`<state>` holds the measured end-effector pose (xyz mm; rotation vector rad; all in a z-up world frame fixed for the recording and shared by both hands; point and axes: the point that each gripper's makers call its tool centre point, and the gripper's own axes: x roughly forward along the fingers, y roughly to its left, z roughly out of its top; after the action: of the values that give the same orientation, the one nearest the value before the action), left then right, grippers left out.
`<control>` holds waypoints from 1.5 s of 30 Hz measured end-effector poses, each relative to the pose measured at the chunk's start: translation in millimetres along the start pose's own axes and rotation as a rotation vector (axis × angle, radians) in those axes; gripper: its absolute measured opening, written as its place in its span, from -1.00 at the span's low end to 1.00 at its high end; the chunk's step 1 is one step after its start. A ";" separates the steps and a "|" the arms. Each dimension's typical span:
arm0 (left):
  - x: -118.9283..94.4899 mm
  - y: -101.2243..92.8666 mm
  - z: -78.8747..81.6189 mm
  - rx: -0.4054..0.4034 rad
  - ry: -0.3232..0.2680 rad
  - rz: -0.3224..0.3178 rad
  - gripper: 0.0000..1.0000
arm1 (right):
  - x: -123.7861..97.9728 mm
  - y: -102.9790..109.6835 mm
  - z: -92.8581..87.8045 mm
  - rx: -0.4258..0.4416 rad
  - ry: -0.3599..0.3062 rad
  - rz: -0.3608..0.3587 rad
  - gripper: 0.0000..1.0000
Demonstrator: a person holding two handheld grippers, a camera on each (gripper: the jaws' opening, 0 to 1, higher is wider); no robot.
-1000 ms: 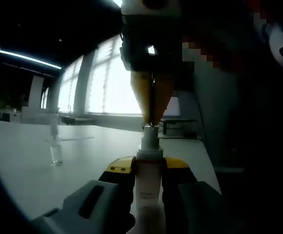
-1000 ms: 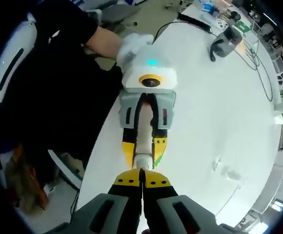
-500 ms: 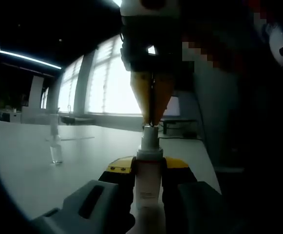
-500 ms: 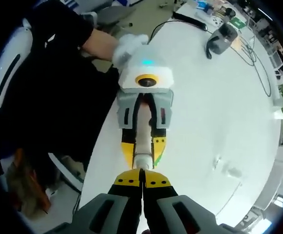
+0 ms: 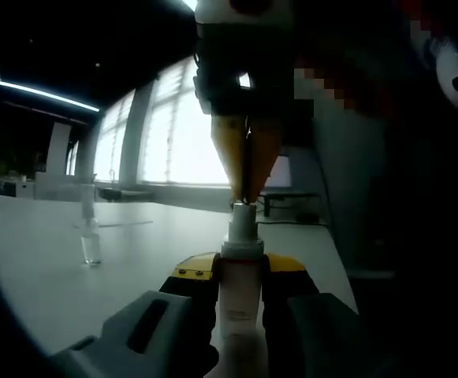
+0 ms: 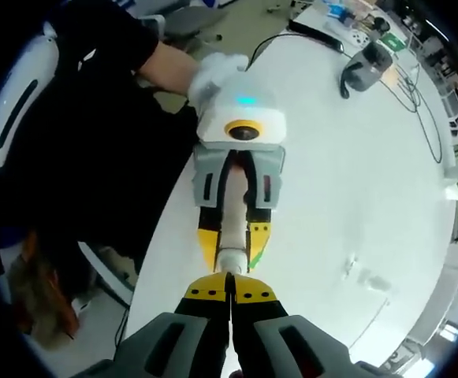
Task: Clamp pump bottle remove cover press pump head put on cover
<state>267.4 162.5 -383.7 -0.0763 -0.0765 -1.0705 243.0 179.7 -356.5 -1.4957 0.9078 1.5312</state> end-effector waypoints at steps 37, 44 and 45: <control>-0.8 2.8 -0.8 -0.002 0.000 0.000 -0.76 | 0.4 0.0 0.6 0.017 0.008 -0.004 -1.00; -0.4 1.8 -0.3 -0.001 0.000 0.000 -0.76 | 0.4 -0.1 0.4 0.022 0.007 -0.003 -1.00; -0.4 1.8 -0.3 -0.001 0.000 0.000 -0.76 | 0.5 -0.1 0.5 0.017 0.007 -0.003 -1.00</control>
<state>268.7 163.6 -384.1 -0.0771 -0.0762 -1.0703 242.9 180.1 -357.0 -1.4905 0.9197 1.5136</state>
